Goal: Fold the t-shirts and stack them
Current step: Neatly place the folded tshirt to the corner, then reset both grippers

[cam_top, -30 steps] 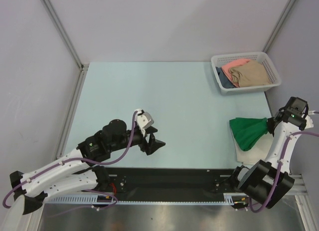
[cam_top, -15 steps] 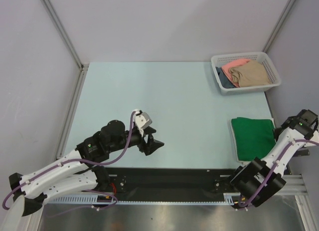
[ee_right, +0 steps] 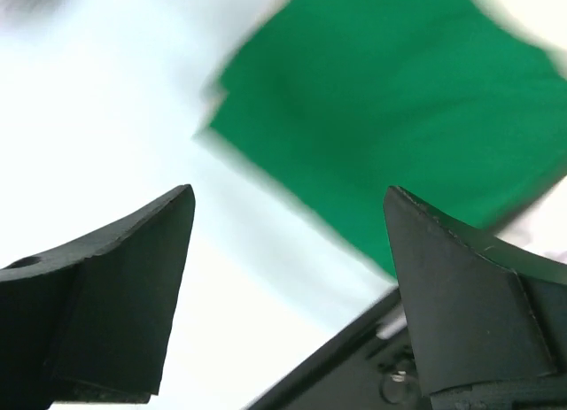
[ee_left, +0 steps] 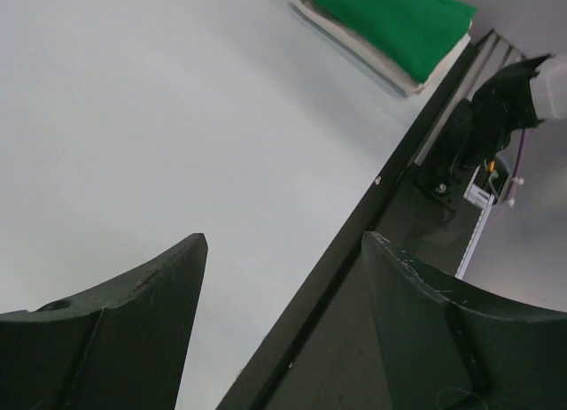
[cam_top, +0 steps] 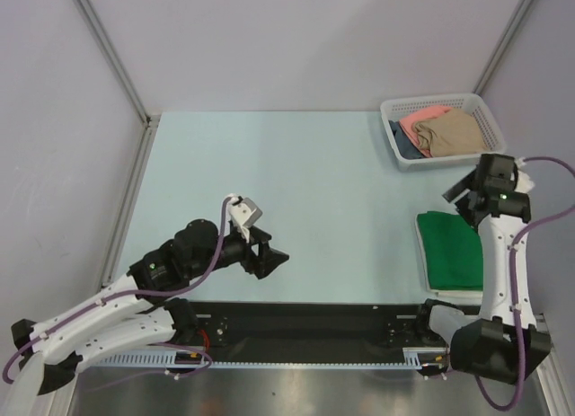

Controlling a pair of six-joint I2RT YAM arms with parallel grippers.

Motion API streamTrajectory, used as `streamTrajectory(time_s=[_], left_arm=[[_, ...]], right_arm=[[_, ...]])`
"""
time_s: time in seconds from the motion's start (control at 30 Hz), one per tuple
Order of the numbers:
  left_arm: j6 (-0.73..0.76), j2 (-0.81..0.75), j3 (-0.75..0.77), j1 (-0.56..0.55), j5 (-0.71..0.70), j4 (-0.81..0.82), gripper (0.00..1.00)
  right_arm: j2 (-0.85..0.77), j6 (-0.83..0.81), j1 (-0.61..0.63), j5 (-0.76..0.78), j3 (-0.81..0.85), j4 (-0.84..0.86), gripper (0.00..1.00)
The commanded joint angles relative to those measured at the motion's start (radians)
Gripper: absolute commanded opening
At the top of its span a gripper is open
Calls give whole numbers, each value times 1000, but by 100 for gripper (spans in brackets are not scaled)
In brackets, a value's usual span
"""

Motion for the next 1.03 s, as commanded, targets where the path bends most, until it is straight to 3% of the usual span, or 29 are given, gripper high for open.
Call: streamTrajectory(time_s=[0.0, 0.07, 0.1, 0.23, 0.37, 0.43, 0.47, 0.53, 0.67, 0.83, 0.93, 1.0], left_arm=[[-133, -72, -19, 9, -101, -29, 77], [-228, -115, -54, 9, -134, -38, 79], [-306, -176, -96, 9, -172, -38, 81], [-533, -368, -224, 10, -288, -55, 91], [-747, -602, -341, 9, -385, -130, 98], [-860, -715, -409, 10, -428, -169, 100], [-891, -815, -427, 9, -440, -205, 100], [-910, -795, -420, 9, -454, -252, 100], [-886, -828, -496, 9, -356, -120, 100], [-968, -829, -672, 9, -226, 161, 100], [-1069, -826, -808, 9, -158, 346, 100], [-1158, -826, -878, 7, -128, 502, 99]], right_arm=[[-20, 67, 200, -155, -18, 103, 91], [-60, 116, 302, -248, -119, 180, 91], [-75, 124, 431, -350, -157, 300, 96], [-136, 213, 769, -333, -320, 456, 100], [-354, 371, 989, -259, -582, 661, 100], [-536, 492, 1075, -215, -749, 734, 100], [-596, 527, 1095, -201, -841, 745, 100], [-785, 633, 1121, -195, -921, 719, 100], [-1036, 713, 1138, -210, -1032, 579, 100], [-939, 655, 1143, -280, -1069, 680, 100], [-954, 661, 1143, -398, -1131, 836, 100], [-1000, 702, 1137, -492, -1214, 1028, 100]])
